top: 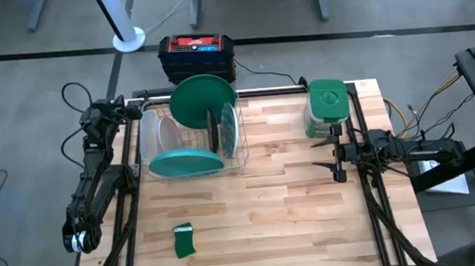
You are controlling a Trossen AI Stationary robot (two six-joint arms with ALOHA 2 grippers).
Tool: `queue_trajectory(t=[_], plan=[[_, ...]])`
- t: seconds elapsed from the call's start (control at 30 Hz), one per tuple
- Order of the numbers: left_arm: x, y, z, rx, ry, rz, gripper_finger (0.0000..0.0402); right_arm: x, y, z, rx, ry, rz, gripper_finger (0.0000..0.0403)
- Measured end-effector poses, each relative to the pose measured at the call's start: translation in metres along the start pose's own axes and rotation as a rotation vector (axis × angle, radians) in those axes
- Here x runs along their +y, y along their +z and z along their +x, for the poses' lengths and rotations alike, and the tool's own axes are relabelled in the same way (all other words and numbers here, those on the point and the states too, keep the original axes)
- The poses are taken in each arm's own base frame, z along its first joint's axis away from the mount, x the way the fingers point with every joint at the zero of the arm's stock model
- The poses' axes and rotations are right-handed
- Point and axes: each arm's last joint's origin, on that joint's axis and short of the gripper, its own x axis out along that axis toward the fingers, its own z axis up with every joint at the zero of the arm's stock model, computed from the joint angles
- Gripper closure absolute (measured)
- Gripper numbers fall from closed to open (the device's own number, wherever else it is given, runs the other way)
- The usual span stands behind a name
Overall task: Sort dishes
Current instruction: Return to Home Position
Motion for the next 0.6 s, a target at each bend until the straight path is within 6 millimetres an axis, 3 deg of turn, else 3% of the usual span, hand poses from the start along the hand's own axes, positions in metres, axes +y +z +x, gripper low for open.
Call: queue_trajectory(t=[0.6], plan=[[0.0,0.0,0.0,0.0,0.0,0.0,0.0401,0.0,0.0,0.0,0.0,0.0,0.0,0.0147]])
